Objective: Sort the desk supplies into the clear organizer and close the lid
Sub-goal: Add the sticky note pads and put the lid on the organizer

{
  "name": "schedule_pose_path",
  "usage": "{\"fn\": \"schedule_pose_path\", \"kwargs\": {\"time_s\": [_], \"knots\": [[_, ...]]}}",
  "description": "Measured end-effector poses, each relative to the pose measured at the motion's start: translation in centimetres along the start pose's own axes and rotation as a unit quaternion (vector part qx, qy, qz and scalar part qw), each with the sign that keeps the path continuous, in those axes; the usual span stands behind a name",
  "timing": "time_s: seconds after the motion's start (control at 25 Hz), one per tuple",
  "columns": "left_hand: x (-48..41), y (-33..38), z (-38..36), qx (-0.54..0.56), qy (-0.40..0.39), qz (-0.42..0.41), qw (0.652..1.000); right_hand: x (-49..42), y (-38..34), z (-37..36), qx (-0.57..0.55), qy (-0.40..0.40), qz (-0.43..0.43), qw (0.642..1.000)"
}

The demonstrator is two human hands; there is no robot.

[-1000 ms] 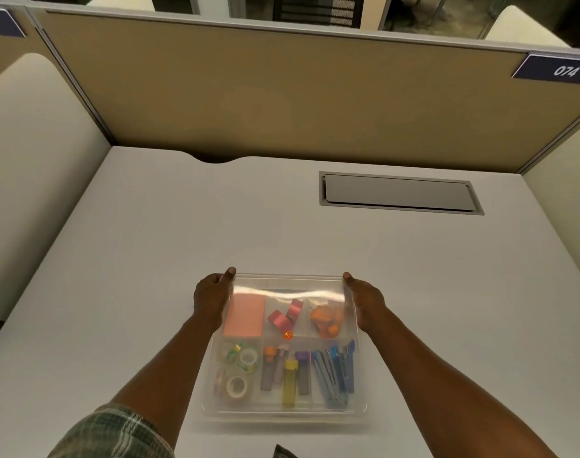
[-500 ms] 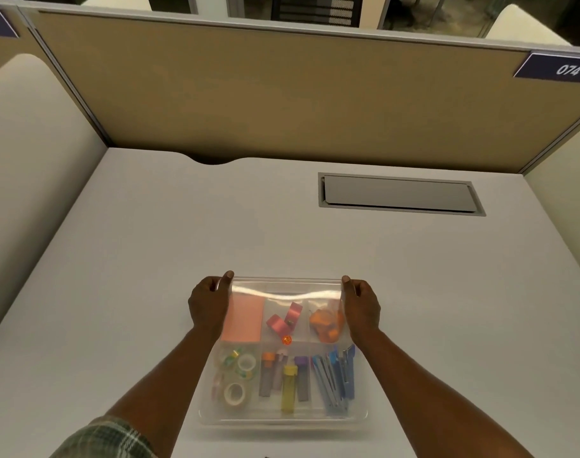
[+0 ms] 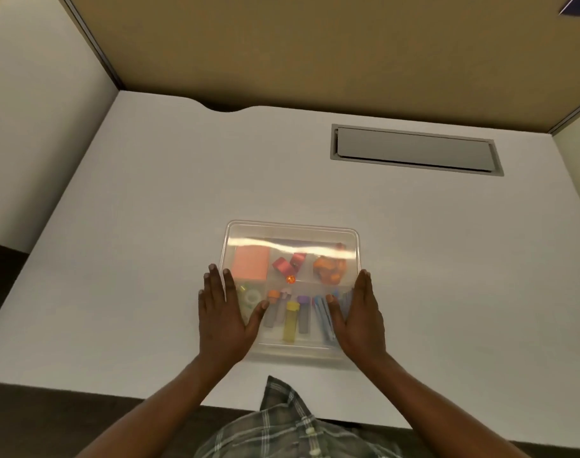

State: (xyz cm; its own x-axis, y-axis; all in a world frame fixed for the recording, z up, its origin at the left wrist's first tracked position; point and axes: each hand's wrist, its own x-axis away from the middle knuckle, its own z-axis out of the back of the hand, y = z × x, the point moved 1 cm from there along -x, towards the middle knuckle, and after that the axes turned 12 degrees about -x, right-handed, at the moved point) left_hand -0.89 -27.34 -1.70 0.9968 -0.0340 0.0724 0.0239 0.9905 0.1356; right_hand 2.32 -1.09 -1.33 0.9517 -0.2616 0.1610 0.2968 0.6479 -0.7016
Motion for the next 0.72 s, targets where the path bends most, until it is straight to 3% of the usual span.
{"fn": "schedule_pose_path", "kwargs": {"time_s": [0.24,0.52,0.6,0.72], "knots": [[0.6,0.3,-1.3,-0.029,0.009,0.008,0.999,1.9,0.2,-1.0,0.07,0.033,0.016,0.997],[0.4,0.8,-0.6,-0.048,-0.005,-0.003,0.999,1.5,-0.3,-0.4,0.139,-0.013,-0.015,0.99],[0.6,1.6,-0.7,-0.061,-0.001,-0.015,0.998,0.7,-0.7,-0.2,0.159,-0.003,0.01,0.987],[0.7,2.8,-0.9,-0.076,0.002,-0.018,0.997,-3.6,-2.5,-0.2,0.169,-0.034,0.115,0.978]]}}
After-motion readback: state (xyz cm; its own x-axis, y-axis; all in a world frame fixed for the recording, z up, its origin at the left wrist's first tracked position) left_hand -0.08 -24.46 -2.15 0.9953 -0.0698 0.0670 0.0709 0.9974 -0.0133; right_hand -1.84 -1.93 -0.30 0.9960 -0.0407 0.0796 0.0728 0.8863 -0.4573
